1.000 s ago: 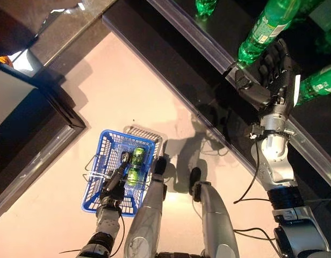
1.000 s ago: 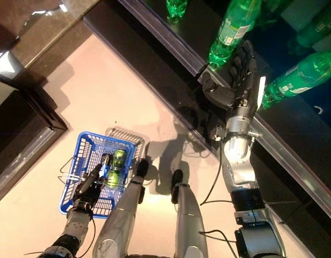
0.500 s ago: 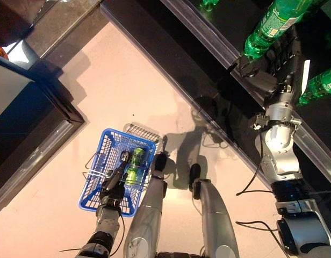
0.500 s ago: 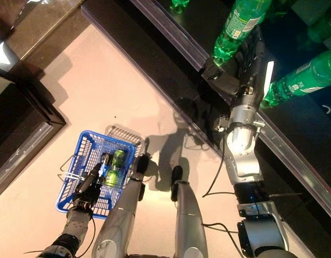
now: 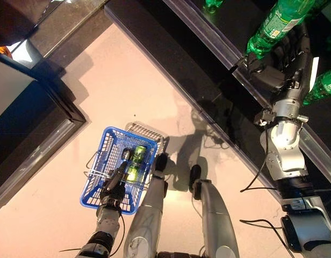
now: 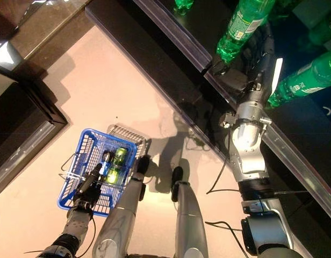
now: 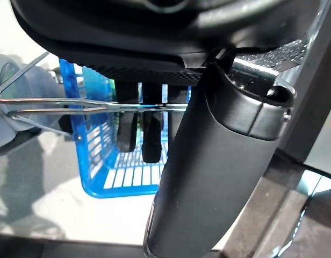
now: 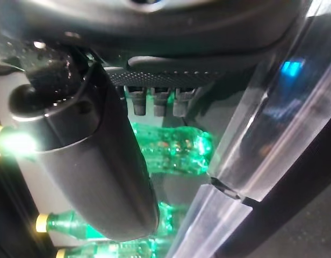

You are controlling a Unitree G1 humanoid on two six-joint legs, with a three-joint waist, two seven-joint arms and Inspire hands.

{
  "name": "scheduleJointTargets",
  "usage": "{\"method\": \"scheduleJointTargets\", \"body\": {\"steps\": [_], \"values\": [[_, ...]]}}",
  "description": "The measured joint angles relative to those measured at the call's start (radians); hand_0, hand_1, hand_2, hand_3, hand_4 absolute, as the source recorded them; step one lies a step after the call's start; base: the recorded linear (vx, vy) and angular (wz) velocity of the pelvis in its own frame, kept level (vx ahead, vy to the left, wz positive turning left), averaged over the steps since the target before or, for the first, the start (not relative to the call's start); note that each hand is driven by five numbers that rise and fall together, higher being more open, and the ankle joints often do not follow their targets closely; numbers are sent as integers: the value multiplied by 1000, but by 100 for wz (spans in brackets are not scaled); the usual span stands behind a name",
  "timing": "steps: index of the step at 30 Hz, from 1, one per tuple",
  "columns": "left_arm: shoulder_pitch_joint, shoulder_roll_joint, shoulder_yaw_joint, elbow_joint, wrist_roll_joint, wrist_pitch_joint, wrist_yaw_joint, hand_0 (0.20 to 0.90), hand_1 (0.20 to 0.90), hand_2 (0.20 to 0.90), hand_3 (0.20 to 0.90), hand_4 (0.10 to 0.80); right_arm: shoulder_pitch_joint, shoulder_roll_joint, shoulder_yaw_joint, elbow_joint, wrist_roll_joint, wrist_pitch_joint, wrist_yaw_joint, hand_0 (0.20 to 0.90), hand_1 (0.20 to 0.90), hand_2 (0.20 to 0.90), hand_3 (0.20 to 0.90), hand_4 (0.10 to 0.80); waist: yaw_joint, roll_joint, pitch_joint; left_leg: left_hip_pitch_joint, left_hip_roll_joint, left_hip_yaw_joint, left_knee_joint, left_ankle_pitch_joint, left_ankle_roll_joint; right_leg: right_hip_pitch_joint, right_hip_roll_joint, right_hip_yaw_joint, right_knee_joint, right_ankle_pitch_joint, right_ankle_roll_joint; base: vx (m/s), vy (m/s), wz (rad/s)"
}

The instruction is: Pick up the drink and place into the basket.

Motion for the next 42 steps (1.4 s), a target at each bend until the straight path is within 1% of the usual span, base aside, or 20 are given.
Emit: {"method": "scheduleJointTargets", "body": {"steps": [5,6,10,15,25,30,32,36,40,42], "values": [[0,0,-2,0,0,0,0,300,300,300,200,100,-34,-4,-1,37,21,2,0,900,900,900,900,800,4,0,0,0,-1,-1,2,0,0,0,-1,-1,4,-2,1,0,0,0],[1,0,-2,1,0,1,0,300,300,300,200,100,-40,-7,-1,37,21,2,0,900,900,900,900,800,5,0,0,0,-1,-1,4,0,0,0,-1,-1,4,-5,-4,0,0,0],[1,0,-2,1,0,2,0,300,300,300,200,100,-77,-28,-1,64,27,3,1,900,900,900,900,800,6,0,0,0,-2,-1,8,0,0,1,-1,-1,8,-4,-3,0,0,0],[2,1,-2,2,-1,6,0,300,300,300,200,100,-142,-52,0,121,54,24,2,900,900,900,900,800,8,0,0,0,-3,-3,9,-1,-2,1,-2,-3,10,-5,-3,0,0,0],[2,2,-3,2,-1,13,0,300,300,300,200,100,-195,-79,16,195,65,39,18,900,900,900,900,800,13,0,0,-1,-5,-6,5,0,-1,1,-4,-4,8,-6,1,0,0,0],[1,4,-3,2,-1,20,0,300,300,300,200,100,-223,-81,31,229,75,63,23,900,900,900,900,800,16,0,0,-1,-6,-6,5,1,-1,1,-4,-5,9,-6,1,0,0,0],[-1,5,-9,2,-1,20,0,300,300,300,200,100,-227,-90,54,236,88,73,23,900,900,900,900,800,22,0,0,-1,-6,-7,5,1,-1,1,-4,-6,9,-8,-1,17,2,0],[-3,19,-35,2,-1,25,-1,300,300,300,200,100,-236,-94,58,268,95,80,31,900,900,900,900,800,34,0,0,-1,-7,-11,5,1,-2,2,-5,-9,8,-8,-1,5,3,2],[-3,21,-37,1,-1,27,-1,300,300,300,200,100,-259,-95,61,300,101,80,31,900,900,900,900,800,33,0,0,-6,-11,-21,6,3,-3,2,-9,-19,8,-8,0,6,13,7],[-3,21,-37,2,-1,27,-1,300,300,300,200,100,-271,-96,61,310,135,80,34,900,900,900,900,800,35,0,0,-9,-12,-27,7,3,-4,2,-10,-26,7,-8,0,6,7,8]]}}
